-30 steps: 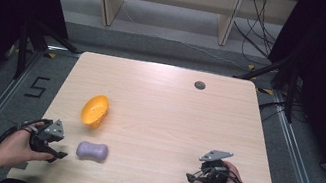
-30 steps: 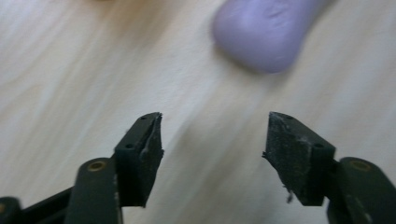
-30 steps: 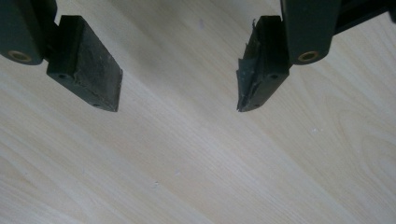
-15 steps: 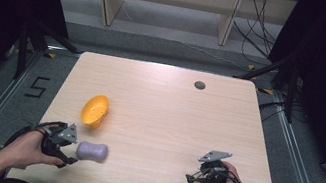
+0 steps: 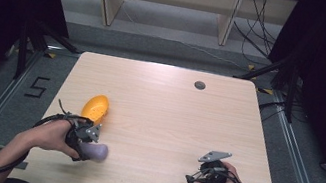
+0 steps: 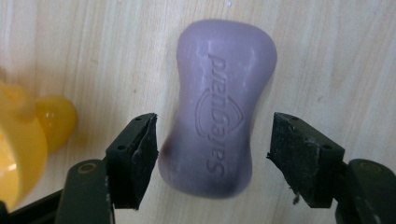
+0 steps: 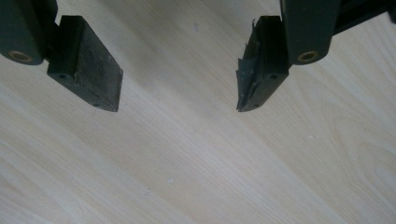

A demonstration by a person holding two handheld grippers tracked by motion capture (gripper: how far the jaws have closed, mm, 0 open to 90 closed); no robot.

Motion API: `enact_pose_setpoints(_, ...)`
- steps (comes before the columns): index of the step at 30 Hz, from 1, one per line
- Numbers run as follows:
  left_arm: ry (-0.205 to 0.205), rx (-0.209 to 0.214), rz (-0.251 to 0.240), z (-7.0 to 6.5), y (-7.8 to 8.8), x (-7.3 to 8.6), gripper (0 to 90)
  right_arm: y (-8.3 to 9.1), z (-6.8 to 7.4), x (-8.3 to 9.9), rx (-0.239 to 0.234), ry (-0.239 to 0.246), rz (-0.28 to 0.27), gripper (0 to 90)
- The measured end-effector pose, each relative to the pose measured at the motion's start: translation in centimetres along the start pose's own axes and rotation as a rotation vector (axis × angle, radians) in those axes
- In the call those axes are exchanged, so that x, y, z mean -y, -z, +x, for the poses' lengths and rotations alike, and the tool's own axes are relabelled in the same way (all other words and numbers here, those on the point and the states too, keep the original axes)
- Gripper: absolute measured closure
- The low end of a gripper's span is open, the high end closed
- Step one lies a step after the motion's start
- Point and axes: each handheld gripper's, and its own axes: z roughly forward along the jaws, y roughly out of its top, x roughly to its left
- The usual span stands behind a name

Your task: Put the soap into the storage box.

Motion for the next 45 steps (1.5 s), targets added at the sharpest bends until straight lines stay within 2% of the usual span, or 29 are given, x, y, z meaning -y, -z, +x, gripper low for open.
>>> enact_pose_setpoints(3,-0.034,0.039,0.028,0.4,-0.6,-0.8,34.6,0.0,0.0,0.0,0.001,0.005,-0.002,31.8)
enact_pose_setpoints(6,-0.044,0.070,0.050,0.8,-1.0,-1.2,36.4,0.0,0.0,0.0,-0.005,-0.004,0.005,31.7)
enact_pose_setpoints(10,-0.065,0.071,0.084,1.1,-1.3,-1.5,41.1,-0.1,0.0,0.0,-0.006,-0.003,0.004,31.7)
enact_pose_setpoints(11,-0.067,0.085,0.095,1.1,-1.4,-1.6,42.2,0.0,0.0,0.0,-0.005,-0.004,0.003,31.7)
enact_pose_setpoints(16,-0.081,0.092,0.108,1.1,-1.7,-1.9,43.6,0.0,0.0,0.1,-0.005,-0.009,0.006,31.7)
enact_pose_setpoints(17,-0.090,0.095,0.121,1.1,-1.9,-2.0,44.1,-0.1,-0.1,0.1,-0.003,0.003,0.001,31.7)
enact_pose_setpoints(20,-0.100,0.097,0.116,1.0,-2.0,-2.1,46.9,-0.1,-0.1,0.1,-0.003,0.001,0.001,31.7)
enact_pose_setpoints(30,-0.120,0.109,0.115,1.1,-2.0,-2.1,47.9,-0.1,-0.1,0.1,-0.003,0.000,0.003,31.4)
enact_pose_setpoints(36,-0.122,0.110,0.126,1.1,-2.1,-2.3,47.9,-0.1,-0.1,0.1,-0.004,-0.003,0.004,31.2)
enact_pose_setpoints(38,-0.117,0.113,0.128,1.2,-2.1,-2.3,47.7,0.1,0.1,0.1,-0.010,-0.027,0.028,31.0)
enact_pose_setpoints(45,-0.123,0.110,0.130,1.1,-2.2,-2.4,48.0,0.0,0.1,0.1,-0.013,-0.023,0.027,30.8)
